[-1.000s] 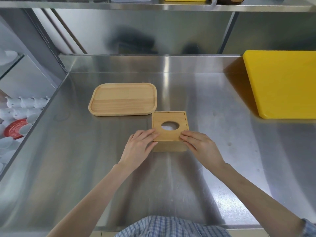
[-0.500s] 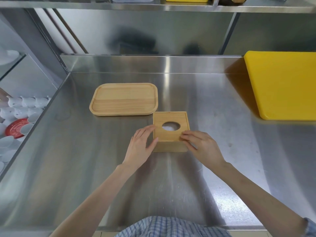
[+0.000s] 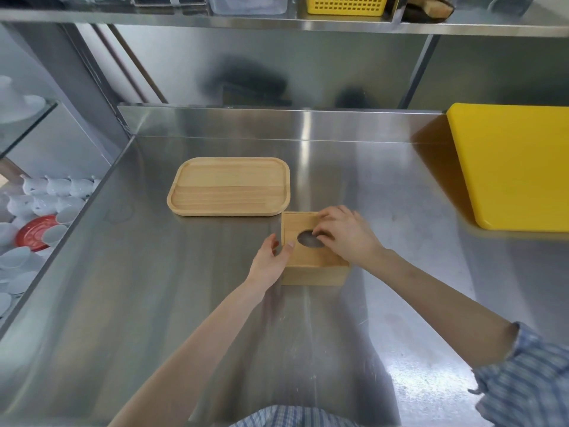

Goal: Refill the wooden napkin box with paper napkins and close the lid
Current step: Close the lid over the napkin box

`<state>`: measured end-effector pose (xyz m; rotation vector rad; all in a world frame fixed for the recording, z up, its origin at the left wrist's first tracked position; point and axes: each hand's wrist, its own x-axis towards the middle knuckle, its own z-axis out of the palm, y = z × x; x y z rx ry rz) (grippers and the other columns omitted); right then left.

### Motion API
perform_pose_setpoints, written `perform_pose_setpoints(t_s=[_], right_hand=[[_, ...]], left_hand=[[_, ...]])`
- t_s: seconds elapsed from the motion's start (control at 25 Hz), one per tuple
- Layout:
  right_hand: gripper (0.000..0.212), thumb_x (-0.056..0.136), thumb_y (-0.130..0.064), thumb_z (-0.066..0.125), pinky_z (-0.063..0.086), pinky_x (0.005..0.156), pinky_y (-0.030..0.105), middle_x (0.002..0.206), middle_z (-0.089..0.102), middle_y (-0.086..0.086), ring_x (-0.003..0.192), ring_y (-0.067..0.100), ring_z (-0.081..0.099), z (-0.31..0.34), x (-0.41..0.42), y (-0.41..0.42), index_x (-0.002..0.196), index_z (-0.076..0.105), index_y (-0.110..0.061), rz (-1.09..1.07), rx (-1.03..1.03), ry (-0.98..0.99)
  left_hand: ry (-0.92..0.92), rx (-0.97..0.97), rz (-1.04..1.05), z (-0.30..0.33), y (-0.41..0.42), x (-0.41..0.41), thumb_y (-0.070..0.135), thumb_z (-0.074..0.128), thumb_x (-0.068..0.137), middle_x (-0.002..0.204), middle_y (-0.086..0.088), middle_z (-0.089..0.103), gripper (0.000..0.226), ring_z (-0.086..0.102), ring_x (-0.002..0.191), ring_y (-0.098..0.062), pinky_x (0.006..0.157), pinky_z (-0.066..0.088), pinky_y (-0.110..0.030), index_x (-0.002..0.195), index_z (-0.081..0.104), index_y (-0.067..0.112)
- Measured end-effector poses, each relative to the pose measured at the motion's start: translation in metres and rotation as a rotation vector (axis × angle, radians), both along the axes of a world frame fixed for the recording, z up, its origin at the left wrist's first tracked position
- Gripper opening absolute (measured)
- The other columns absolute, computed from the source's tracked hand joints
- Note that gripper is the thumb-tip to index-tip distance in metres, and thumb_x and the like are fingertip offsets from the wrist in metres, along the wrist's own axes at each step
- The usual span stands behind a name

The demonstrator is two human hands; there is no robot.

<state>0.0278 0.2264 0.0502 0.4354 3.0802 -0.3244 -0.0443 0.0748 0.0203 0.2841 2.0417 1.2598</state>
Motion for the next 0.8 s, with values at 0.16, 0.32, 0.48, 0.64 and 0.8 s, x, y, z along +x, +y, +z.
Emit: perform_pose_setpoints(t_s=[0.16, 0.32, 0.48, 0.64, 0.8], right_hand=[[0.025, 0.092, -0.024, 0.051, 0.023, 0.111, 0.036, 0.145, 0.037, 0.004, 0.135, 0.022, 0.029, 0.008, -0.018, -0.001, 0.109, 0.069, -0.024, 0.078, 0.051, -0.128], [0.022, 0.089, -0.027, 0.056, 0.020, 0.114, 0.041, 0.156, 0.020, 0.007, 0.141, 0.027, 0.018, 0.012, -0.030, -0.001, 0.105, 0.070, -0.027, 0.198, 0.135, -0.251], [0.019, 0.088, -0.028, 0.058, 0.026, 0.112, 0.042, 0.156, 0.021, 0.008, 0.140, 0.028, 0.022, 0.010, -0.045, -0.004, 0.101, 0.072, -0.023, 0.284, 0.256, -0.373], [0.015, 0.086, -0.019, 0.060, 0.035, 0.107, 0.040, 0.152, 0.030, 0.009, 0.134, 0.027, 0.032, 0.005, -0.050, -0.008, 0.091, 0.073, -0.014, 0.301, 0.294, -0.338], [0.018, 0.087, -0.015, 0.056, 0.033, 0.105, 0.039, 0.153, 0.029, 0.009, 0.135, 0.026, 0.031, 0.002, -0.047, -0.008, 0.088, 0.074, -0.012, 0.286, 0.258, -0.281]], left_hand=[[-0.034, -0.009, 0.008, 0.000, 0.000, 0.001, 0.034, 0.046, 0.094, 0.150, -0.005, 0.036, 0.061, 0.037, 0.136, -0.019, 0.109, 0.029, -0.028, 0.146, 0.021, 0.012], [-0.040, -0.005, 0.007, 0.000, 0.000, 0.003, 0.033, 0.043, 0.095, 0.148, -0.004, 0.039, 0.057, 0.040, 0.134, -0.018, 0.107, 0.030, -0.027, 0.145, 0.026, 0.011], [-0.041, -0.003, 0.001, 0.000, -0.001, 0.002, 0.033, 0.043, 0.095, 0.146, -0.004, 0.043, 0.054, 0.042, 0.132, -0.018, 0.105, 0.031, -0.026, 0.144, 0.030, 0.011], [-0.050, -0.007, -0.002, -0.001, -0.002, 0.003, 0.034, 0.041, 0.096, 0.144, -0.003, 0.045, 0.052, 0.043, 0.131, -0.018, 0.106, 0.032, -0.028, 0.143, 0.033, 0.013], [-0.051, -0.001, 0.003, -0.004, -0.002, 0.003, 0.036, 0.042, 0.095, 0.143, -0.003, 0.047, 0.052, 0.044, 0.130, -0.019, 0.110, 0.034, -0.032, 0.142, 0.034, 0.014]])
